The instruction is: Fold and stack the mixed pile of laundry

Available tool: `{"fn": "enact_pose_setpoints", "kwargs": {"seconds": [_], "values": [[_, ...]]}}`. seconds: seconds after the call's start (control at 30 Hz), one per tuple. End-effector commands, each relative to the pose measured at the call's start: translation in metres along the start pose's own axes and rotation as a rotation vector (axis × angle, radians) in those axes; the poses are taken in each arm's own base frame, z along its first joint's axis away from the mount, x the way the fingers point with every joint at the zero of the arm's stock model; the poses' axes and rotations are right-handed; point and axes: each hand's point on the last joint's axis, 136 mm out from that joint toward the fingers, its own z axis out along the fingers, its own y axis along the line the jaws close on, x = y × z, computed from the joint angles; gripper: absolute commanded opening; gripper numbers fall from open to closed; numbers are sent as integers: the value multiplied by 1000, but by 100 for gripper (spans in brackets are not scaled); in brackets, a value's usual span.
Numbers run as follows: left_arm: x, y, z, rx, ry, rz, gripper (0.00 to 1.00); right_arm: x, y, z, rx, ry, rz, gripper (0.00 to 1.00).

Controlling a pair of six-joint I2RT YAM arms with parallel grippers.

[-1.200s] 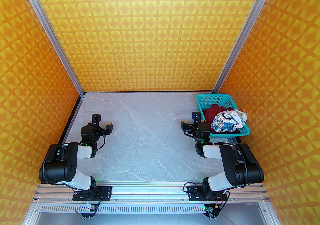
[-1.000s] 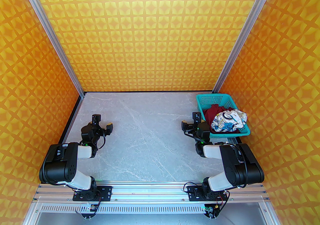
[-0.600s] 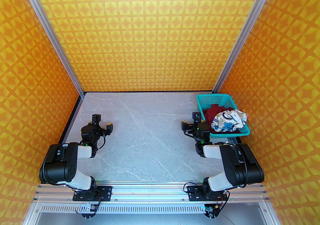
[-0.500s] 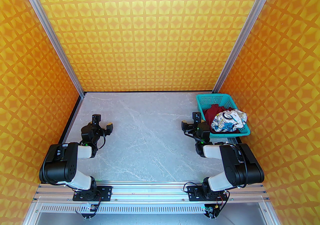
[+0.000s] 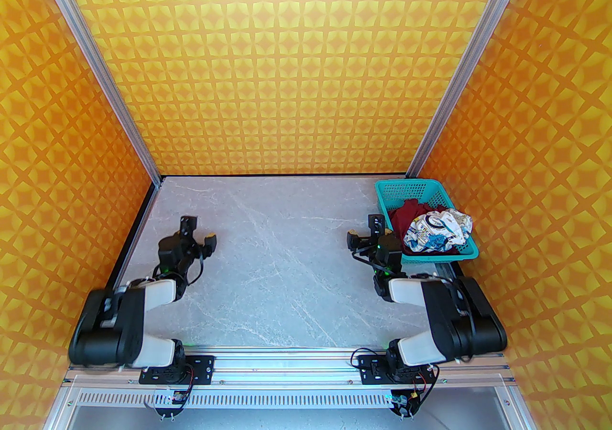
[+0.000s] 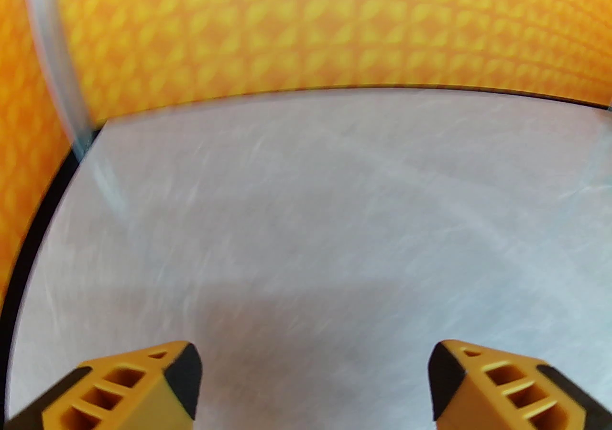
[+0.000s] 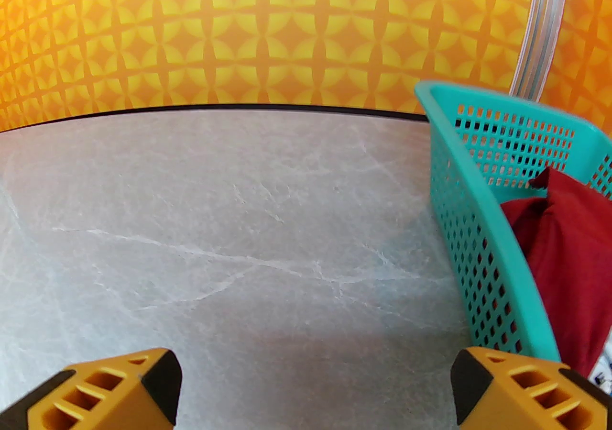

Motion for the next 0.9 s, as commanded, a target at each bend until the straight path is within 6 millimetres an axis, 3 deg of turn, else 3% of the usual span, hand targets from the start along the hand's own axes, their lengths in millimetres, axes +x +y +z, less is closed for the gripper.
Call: {"fn": "enact_pose_setpoints", "kwargs": {"seconds": [0.0, 0.13, 0.17, 0.27, 0.37, 0.47, 0.6, 0.8, 0.87], "values": [[-8, -17, -14, 7, 119, -29, 78, -23, -21, -21, 115, 109, 75, 99], [-43, -62, -38, 128, 153, -58, 78, -49, -19, -53, 101, 228, 255, 98], [-64, -77, -52, 180, 127, -77, 78, -55, -16, -59, 89, 248, 313, 98], [-96, -132, -78, 403, 144, -110, 77, -72, -12, -62, 53, 322, 339, 98], [-117, -183, -108, 643, 208, -84, 77, -89, -44, -58, 166, 453, 376, 98], [-116, -223, -126, 843, 304, -25, 78, -82, -76, -45, 243, 572, 428, 91], [-110, -249, -139, 999, 310, 36, 80, -66, -114, -33, 364, 653, 452, 87], [-97, -255, -137, 1043, 313, 1, 83, -59, -163, -35, 529, 698, 439, 88], [-94, -257, -135, 1050, 316, -5, 84, -55, -172, -34, 528, 706, 475, 81]]}}
